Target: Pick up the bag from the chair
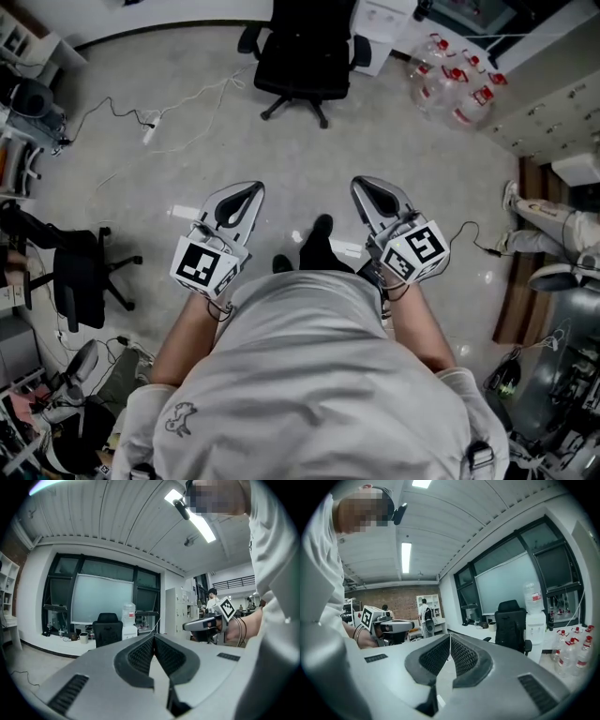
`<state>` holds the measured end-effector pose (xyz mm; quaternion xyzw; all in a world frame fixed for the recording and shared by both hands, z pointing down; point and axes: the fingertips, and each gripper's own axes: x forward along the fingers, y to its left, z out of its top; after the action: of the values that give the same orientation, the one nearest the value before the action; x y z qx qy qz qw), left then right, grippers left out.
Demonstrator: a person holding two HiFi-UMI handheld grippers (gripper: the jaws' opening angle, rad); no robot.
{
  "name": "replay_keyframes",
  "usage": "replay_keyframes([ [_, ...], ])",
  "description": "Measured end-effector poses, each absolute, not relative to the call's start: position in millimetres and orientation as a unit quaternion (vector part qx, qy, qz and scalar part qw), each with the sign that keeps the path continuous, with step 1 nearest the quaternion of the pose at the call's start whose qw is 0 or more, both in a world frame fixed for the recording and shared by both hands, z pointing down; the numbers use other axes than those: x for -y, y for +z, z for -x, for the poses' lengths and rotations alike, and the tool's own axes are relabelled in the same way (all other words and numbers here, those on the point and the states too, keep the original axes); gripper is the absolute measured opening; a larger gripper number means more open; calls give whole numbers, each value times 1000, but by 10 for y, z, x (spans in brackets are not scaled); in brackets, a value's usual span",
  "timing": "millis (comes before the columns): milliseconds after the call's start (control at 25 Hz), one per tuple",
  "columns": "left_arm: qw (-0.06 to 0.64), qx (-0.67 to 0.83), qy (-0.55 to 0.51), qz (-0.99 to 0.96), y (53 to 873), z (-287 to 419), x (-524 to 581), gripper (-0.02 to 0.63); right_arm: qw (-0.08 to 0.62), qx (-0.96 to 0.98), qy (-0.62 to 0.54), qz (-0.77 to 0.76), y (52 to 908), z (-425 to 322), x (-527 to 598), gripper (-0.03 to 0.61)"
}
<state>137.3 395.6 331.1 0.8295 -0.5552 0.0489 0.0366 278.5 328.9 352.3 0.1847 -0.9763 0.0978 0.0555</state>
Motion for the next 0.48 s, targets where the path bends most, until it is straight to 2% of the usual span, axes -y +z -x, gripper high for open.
replay_keyframes([
  [480,55,592,65,-802,3526,-1081,-2947,13,56,983,96,-148,3614,-2524,-2134,34],
])
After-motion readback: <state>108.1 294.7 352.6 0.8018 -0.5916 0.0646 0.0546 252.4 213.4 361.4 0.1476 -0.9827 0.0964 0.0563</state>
